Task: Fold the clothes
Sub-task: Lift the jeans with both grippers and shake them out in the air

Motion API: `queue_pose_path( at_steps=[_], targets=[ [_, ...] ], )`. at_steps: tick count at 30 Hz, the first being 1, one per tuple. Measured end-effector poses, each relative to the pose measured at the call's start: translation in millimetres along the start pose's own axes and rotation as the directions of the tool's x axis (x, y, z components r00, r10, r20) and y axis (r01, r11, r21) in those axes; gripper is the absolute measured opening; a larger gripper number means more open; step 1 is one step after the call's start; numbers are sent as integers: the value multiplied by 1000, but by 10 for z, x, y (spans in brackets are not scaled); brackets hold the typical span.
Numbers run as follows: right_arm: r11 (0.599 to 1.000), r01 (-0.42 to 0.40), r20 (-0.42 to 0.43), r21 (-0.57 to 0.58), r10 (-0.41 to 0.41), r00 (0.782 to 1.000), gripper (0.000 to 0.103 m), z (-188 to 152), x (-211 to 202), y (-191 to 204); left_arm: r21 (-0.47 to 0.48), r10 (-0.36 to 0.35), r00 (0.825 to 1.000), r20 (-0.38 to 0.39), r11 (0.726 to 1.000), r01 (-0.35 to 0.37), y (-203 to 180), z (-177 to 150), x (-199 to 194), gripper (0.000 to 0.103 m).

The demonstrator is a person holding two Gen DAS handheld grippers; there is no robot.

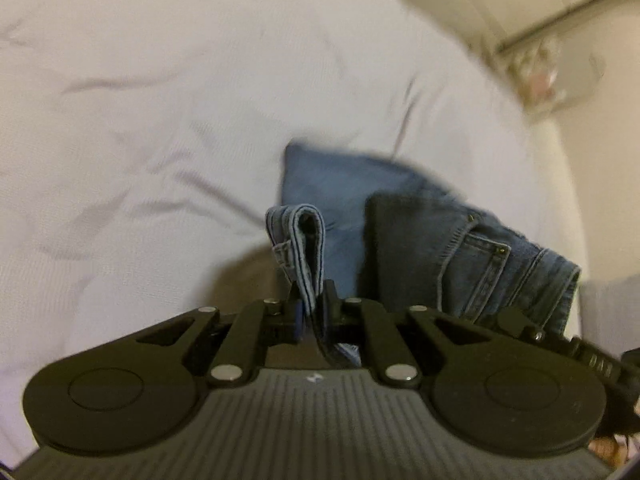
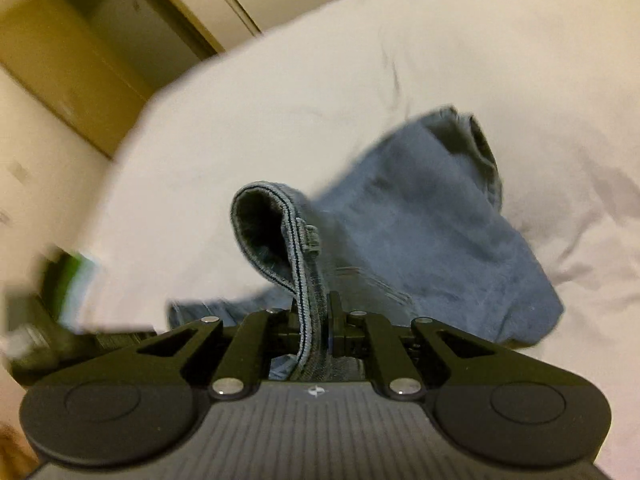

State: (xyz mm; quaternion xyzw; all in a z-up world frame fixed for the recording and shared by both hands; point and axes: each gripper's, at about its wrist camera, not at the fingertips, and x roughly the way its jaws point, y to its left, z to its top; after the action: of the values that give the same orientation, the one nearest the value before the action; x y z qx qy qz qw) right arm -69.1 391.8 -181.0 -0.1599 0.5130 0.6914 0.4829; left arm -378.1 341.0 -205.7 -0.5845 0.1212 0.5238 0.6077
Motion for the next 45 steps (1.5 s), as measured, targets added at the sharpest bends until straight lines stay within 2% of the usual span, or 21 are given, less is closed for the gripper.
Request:
queue_pose_path(
  at_steps=[3, 5, 7, 9, 11, 13, 17, 20, 24, 26, 27, 28, 30, 33, 34, 35, 36, 37, 41, 43, 45],
  targets=[
    [983, -161, 40, 91, 158, 987, 9, 293, -543, -409, -66, -66, 991, 119, 995, 74, -404, -480, -394, 9],
    [959, -223, 70, 173, 214, 974, 8, 418, -949, -791, -107, -106, 984, 142, 987, 122, -680, -885, -371, 13],
    [938, -237, 94, 251, 220, 971, 8, 425, -1338, -1201, -145, -145, 976, 165, 975, 170, -955, -1291, -340, 20],
    [940, -198, 100, 279, 177, 979, 8, 351, -1622, -1589, -227, -151, 981, 119, 958, 175, -1085, -1617, -47, 21],
    [947, -107, 53, 302, 96, 994, 9, 245, -1751, -1950, -335, -153, 987, 44, 929, 159, -1109, -1865, 224, 20],
    [956, -23, 7, 293, 22, 1000, 9, 137, -1767, -2207, -363, -131, 991, -17, 925, 116, -1067, -2107, 367, 20],
    [958, 109, -102, 266, -85, 991, 9, -36, -1606, -2601, -404, -87, 986, -140, 914, 24, -981, -2591, 645, 24],
    [960, 153, -152, 235, -119, 981, 10, -107, -1423, -2725, -473, -93, 980, -174, 881, -1, -744, -2844, 869, 29],
    [968, 173, -179, 183, -141, 974, 10, -131, -1220, -2729, -592, -157, 984, -85, 803, 77, -504, -3067, 805, 33],
    [970, 172, -188, 169, -140, 972, 14, -94, -1173, -2719, -594, -134, 990, -32, 800, 89, -457, -3121, 700, 54],
    [973, 165, -186, 164, -134, 973, 20, -77, -1162, -2725, -599, -107, 994, -18, 797, 75, -422, -3140, 688, 60],
    [975, 163, -178, 155, -134, 975, 22, -52, -1140, -2718, -610, -99, 995, -22, 790, 65, -394, -3153, 738, 64],
    [979, 157, -167, 133, -134, 977, 27, 30, -1090, -2716, -631, -107, 994, -34, 773, 62, -368, -3162, 893, 59],
    [981, 163, -163, 110, -144, 976, 36, 162, -1086, -2764, -588, -157, 986, -50, 803, 97, -481, -3119, 1044, 45],
    [982, 160, -168, 103, -141, 976, 36, 182, -1065, -2769, -567, -150, 988, -48, 818, 96, -523, -3102, 1022, 27],
    [983, 158, -174, 96, -140, 975, 26, 200, -1045, -2773, -546, -142, 989, -46, 833, 94, -565, -3084, 997, 18],
    [983, 160, -178, 90, -143, 974, 14, 209, -1036, -2775, -524, -134, 990, -43, 847, 92, -607, -3067, 972, 15],
    [983, 153, -179, 98, -133, 975, 10, 223, -1054, -2782, -512, -124, 992, -33, 854, 90, -627, -3045, 901, 14],
    [980, 59, -160, 190, -28, 987, 10, 311, -1283, -2736, -423, -73, 996, 49, 902, 87, -854, -2837, 426, 13],
    [966, -33, -124, 258, 67, 990, 10, 402, -1481, -2605, -350, -70, 987, 143, 929, 117, -1058, -2643, 25, 13],
    [961, -145, -62, 234, 164, 985, 10, 556, -1755, -2330, -265, -84, 964, 253, 952, 152, -1300, -2404, -478, 13]
  ],
)
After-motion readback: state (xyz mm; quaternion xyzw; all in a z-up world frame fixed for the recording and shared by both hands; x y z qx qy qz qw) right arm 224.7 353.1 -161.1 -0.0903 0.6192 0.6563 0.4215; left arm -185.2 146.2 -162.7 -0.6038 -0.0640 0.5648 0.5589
